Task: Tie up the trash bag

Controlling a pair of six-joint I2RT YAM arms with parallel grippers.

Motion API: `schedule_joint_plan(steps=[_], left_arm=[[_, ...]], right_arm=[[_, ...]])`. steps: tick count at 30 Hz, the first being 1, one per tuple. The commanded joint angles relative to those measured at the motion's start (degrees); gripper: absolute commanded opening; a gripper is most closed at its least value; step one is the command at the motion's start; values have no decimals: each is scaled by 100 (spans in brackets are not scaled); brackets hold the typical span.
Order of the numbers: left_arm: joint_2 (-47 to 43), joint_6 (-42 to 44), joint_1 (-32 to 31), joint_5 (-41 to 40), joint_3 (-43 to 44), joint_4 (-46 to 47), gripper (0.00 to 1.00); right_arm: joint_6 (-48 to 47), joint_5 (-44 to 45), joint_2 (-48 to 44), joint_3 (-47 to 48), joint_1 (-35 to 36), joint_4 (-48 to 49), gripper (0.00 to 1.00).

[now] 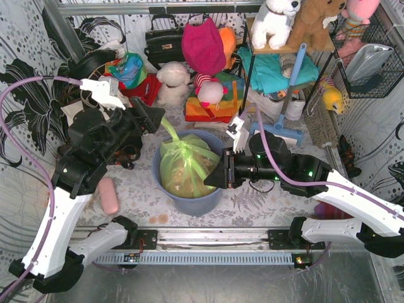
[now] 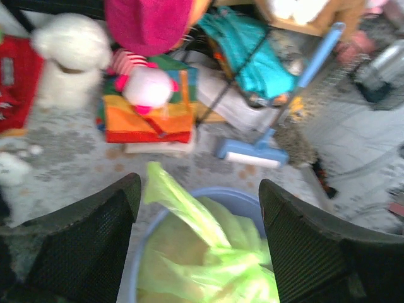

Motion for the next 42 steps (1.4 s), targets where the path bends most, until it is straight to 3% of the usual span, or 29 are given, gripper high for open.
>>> schedule_joint_plan(steps=[1, 2, 5, 12, 20, 22, 27, 31, 35, 41, 42], left_arm=[[-251, -916, 22, 1153, -208, 186, 85], [-303, -1050, 20, 1306, -317, 287, 85], [-396, -1343, 26, 1452, -607, 543, 86], [-532, -1610, 27, 1372, -1478, 1111, 88], [-457, -1615, 19, 1268, -1794, 1435, 87], [-467, -1558, 27, 1088, -1851, 1365, 86], [-414, -1496, 27, 961, -1971, 1521, 82], [-245, -1478, 20, 1046, -2037, 1688, 78], [-162, -1494, 22, 1088, -2091, 1895, 60], [-153, -1391, 18, 1219, -2019, 2127, 1], [-153, -1363, 23, 1211, -1989, 2132, 0]], right_arm=[[70, 187, -65, 154, 11, 176, 39], [93, 248, -61, 169, 17, 177, 46], [164, 583, -13, 274, 19, 70, 52], [95, 857, 403, 429, 13, 181, 54], [69, 752, 663, 402, 12, 302, 43], [55, 752, 658, 389, 17, 305, 38], [24, 779, 608, 331, 13, 324, 14], [35, 772, 553, 307, 16, 310, 9], [48, 788, 504, 260, 15, 307, 1], [37, 847, 470, 183, 17, 375, 0], [17, 848, 482, 212, 18, 379, 0]])
